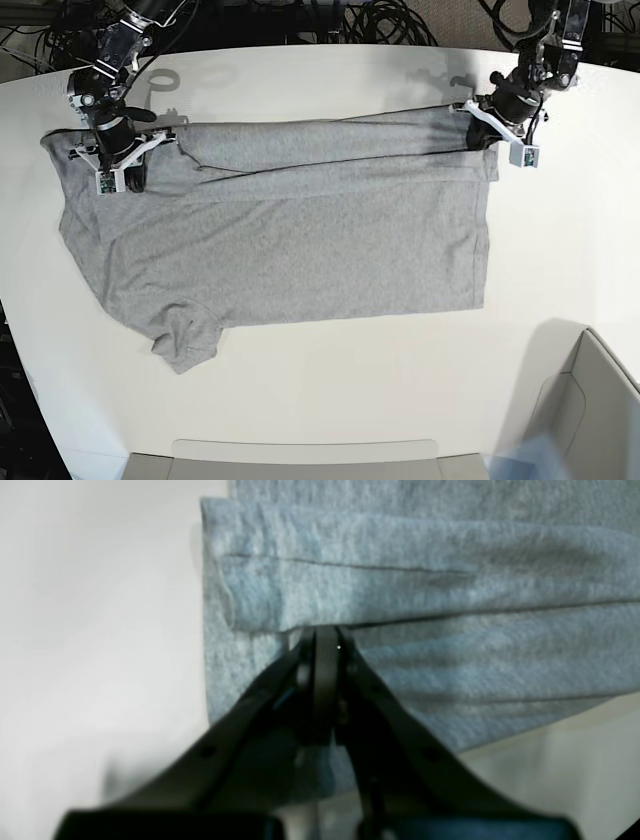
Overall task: Fold the T-shirt properly
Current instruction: 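Drag the shirt with both grippers toward the arms' bases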
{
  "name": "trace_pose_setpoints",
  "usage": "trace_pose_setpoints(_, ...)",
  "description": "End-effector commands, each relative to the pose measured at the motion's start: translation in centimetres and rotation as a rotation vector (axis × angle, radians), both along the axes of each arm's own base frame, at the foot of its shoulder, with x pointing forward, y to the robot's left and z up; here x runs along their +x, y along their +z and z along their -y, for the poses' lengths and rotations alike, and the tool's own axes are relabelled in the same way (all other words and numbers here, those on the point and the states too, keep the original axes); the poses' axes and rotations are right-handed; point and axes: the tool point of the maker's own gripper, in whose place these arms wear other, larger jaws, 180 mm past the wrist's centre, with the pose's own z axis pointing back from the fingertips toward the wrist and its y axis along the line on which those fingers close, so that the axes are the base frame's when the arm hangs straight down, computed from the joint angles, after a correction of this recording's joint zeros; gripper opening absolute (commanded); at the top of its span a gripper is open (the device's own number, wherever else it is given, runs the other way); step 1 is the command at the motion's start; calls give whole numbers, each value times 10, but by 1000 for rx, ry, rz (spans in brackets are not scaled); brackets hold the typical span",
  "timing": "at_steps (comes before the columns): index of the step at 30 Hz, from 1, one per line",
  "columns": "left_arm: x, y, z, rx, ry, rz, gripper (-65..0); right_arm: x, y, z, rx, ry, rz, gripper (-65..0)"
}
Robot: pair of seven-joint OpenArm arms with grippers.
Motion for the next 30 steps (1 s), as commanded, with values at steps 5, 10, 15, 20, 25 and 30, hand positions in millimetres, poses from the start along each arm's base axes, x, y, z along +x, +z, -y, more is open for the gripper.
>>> trace_pose_setpoints(5,-92,-35,-59,206,2,-335,-650,-50,-50,-24,-30,72,-285,-650)
trace_pose_setpoints(10,-87,-28,-77,232,51,-292,-650,-51,-47,-24,-23,63,-274,-650)
trace_pose_setpoints(15,-55,6,-84,247,70,-165,-650,-28,-5,-20,10,26,-113,-650)
trace_pose_setpoints(20,-21,42,-80,253,61,-56,-650,-13,47,-11,-41,16,25,-650)
trace_pose_setpoints(25,3,69,-83,261,68,-12,-650,-16,79,-1,-100,-4,38,-650)
trace_pose_setpoints(30,43,104,-88,272,88,96,-650,-6,118,11,-118,-42,122,-650)
